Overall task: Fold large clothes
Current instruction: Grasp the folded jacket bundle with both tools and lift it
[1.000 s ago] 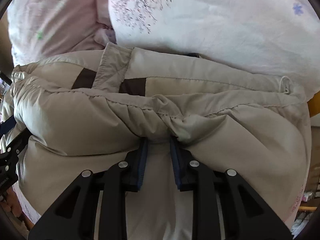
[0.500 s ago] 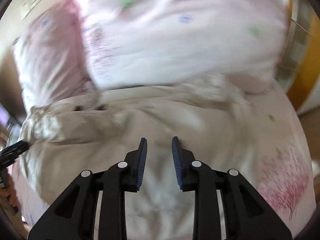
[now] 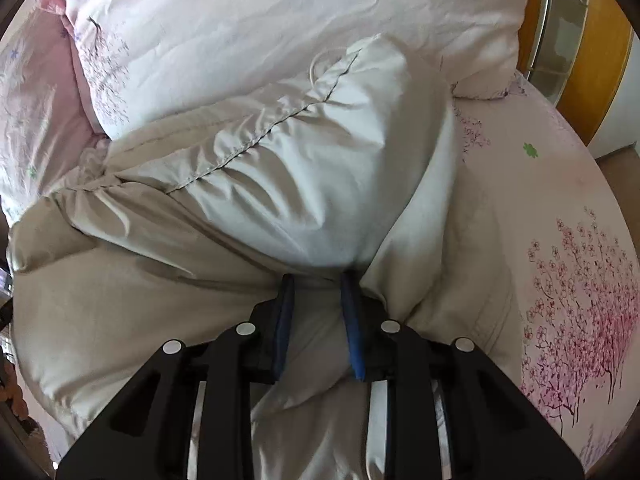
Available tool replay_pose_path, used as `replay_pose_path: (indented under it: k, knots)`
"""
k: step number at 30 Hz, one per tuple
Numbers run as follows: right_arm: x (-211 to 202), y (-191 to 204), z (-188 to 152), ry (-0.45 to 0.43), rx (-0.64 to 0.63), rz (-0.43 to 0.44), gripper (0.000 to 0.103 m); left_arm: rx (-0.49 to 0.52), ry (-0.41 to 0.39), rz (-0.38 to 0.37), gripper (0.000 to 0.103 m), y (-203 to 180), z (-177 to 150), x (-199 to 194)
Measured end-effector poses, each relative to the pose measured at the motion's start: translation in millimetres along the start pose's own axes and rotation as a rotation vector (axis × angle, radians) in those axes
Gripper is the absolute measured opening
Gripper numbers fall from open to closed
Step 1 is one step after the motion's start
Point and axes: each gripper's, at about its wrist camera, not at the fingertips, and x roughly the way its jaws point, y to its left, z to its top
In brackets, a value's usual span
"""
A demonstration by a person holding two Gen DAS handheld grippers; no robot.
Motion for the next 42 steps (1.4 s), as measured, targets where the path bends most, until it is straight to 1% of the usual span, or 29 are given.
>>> replay_pose_path:
  k: [1, 3, 4, 5, 6, 7, 8, 9, 11, 12, 14, 15, 17, 19, 21, 22, 23, 24, 26, 27, 30, 33, 35, 37, 39, 40, 41, 42]
  knots:
    - [-6.2, 2.4, -8.6, -0.017, 0.008, 0.006, 0.026, -0.003, -0.006, -0.014, 0.079, 2.7, -2.9, -4.8]
    - [-29.3, -6.7, -17.6, -0.081, 0.04, 0.033, 0.034, -0.008, -0.036, -0.047, 0.079, 11.2, -11.9, -20.9]
    - [-38.9, -10.4, -21.3, -0.117, 0.05, 0.032, 0.04, -0.01, -0.053, -0.047, 0.079, 15.1, -15.0, -26.9]
    - [-42.6, -13.1, -22.6, -0.133, 0.054, 0.025, 0.044, -0.016, -0.065, -0.038, 0.079, 19.8, -17.1, -30.9]
    - [-43.5, -16.2, -24.6, -0.141, 0.059, 0.006, 0.045, -0.025, -0.068, -0.032, 0.079, 25.3, -18.7, -31.4]
    - [-37.9, -17.8, -24.2, -0.123, 0.064, 0.0, 0.045, -0.032, -0.061, -0.034, 0.079, 28.9, -18.7, -27.9]
    - [-24.5, -21.0, -23.6, -0.073, 0.074, 0.0, 0.046, -0.042, -0.044, -0.031, 0.079, 31.5, -19.2, -21.9]
    - [-9.0, -21.9, -22.0, -0.023, 0.079, 0.018, 0.047, -0.048, -0.022, -0.032, 0.079, 32.0, -20.3, -13.5]
    - [-7.9, -20.9, -20.7, -0.028, 0.095, 0.026, 0.048, -0.049, -0.028, -0.024, 0.079, 31.0, -23.9, -11.4]
    - [-17.8, -22.2, -22.4, -0.042, 0.117, 0.047, 0.05, -0.054, -0.047, -0.046, 0.079, 31.8, -27.1, -17.9]
    - [-35.0, -31.0, -30.8, -0.074, 0.161, 0.116, 0.07, -0.091, -0.073, -0.112, 0.079, 41.0, -34.0, -31.1]
    - [-46.8, -40.2, -39.5, -0.099, 0.213, 0.163, 0.071, -0.128, -0.092, -0.158, 0.08, 50.5, -40.1, -41.4]
    - [-61.8, -59.0, -57.3, -0.125, 0.307, 0.216, 0.081, -0.192, -0.11, -0.199, 0.082, 67.1, -53.6, -54.9]
    - [-64.9, -76.9, -75.2, -0.13, 0.418, 0.263, 0.081, -0.275, -0.104, -0.248, 0.082, 86.4, -70.8, -61.8]
    - [-57.9, -96.9, -89.5, -0.106, 0.529, 0.318, 0.081, -0.364, -0.081, -0.309, 0.082, 103.1, -88.8, -61.4]
    - [-52.0, -102.8, -91.9, -0.095, 0.561, 0.349, 0.081, -0.408, -0.067, -0.337, 0.082, 110.3, -97.0, -58.9]
    - [-44.4, -107.0, -94.1, -0.083, 0.591, 0.388, 0.081, -0.438, -0.057, -0.356, 0.082, 114.4, -102.6, -56.9]
    - [-43.5, -107.1, -95.7, -0.078, 0.608, 0.404, 0.081, -0.486, -0.04, -0.399, 0.082, 119.6, -109.8, -52.2]
    - [-37.3, -110.3, -94.0, -0.077, 0.642, 0.469, 0.083, -0.534, -0.021, -0.449, 0.081, 123.1, -113.3, -43.4]
    - [-33.9, -111.2, -91.7, -0.083, 0.655, 0.488, 0.083, -0.549, -0.017, -0.463, 0.081, 122.3, -114.8, -40.7]
    - [-24.2, -115.4, -92.4, -0.084, 0.698, 0.506, 0.084, -0.598, 0.0, -0.524, 0.081, 115.4, -117.3, -28.9]
    - [-20.7, -122.1, -99.1, -0.089, 0.733, 0.505, 0.084, -0.628, 0.02, -0.567, 0.081, 105.7, -115.2, -16.6]
    - [-19.2, -125.0, -103.3, -0.087, 0.748, 0.53, 0.084, -0.641, 0.021, -0.577, 0.081, 102.0, -112.4, -12.1]
    - [-13.1, -125.9, -105.0, -0.08, 0.766, 0.57, 0.084, -0.665, 0.011, -0.569, 0.08, 100.7, -107.1, -4.8]
    - [-9.4, -125.4, -104.0, -0.079, 0.779, 0.586, 0.084, -0.708, 0.012, -0.562, 0.072, 103.1, -102.8, 4.4]
    - [-7.9, -125.3, -103.2, -0.081, 0.783, 0.586, 0.079, -0.731, 0.015, -0.562, 0.07, 105.6, -101.8, 9.1]
    - [-5.4, -124.3, -102.1, -0.078, 0.784, 0.58, 0.066, -0.751, 0.014, -0.563, 0.063, 107.2, -101.3, 12.8]
    - [-3.5, -123.4, -101.6, -0.076, 0.782, 0.578, 0.059, -0.775, 0.006, -0.563, 0.054, 109.7, -101.2, 16.3]
